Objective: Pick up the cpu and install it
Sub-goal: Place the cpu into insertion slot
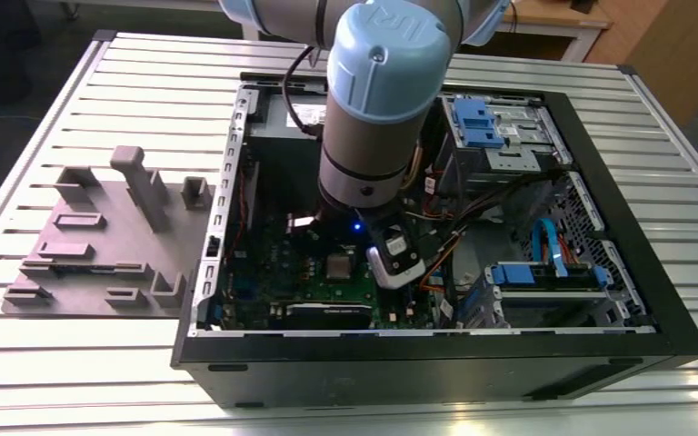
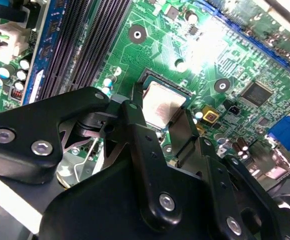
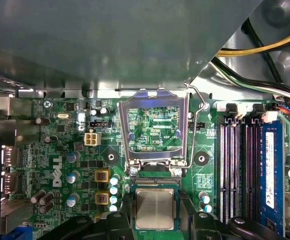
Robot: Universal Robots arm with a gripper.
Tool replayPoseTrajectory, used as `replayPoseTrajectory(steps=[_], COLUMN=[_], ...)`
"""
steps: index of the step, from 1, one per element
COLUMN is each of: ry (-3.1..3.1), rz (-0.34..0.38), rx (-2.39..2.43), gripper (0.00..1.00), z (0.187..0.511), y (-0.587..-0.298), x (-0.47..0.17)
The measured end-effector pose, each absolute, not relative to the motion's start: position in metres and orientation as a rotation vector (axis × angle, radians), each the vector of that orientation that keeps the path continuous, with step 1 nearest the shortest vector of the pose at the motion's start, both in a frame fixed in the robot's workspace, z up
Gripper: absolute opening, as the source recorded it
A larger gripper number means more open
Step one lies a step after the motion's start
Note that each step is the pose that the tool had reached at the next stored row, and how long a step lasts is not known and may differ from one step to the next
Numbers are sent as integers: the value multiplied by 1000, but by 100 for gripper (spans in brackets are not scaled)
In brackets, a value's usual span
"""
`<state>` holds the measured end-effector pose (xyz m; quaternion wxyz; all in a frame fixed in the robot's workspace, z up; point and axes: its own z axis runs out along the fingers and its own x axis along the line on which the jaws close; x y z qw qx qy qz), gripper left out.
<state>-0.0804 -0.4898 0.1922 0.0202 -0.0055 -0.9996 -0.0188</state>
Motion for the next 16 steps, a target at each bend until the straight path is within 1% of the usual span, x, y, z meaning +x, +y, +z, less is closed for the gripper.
replayPoseTrajectory(steps=[16], ry=[-3100], rz=[-59], rx=[-19], gripper=[45], z=[188], y=[-489], x=[-80])
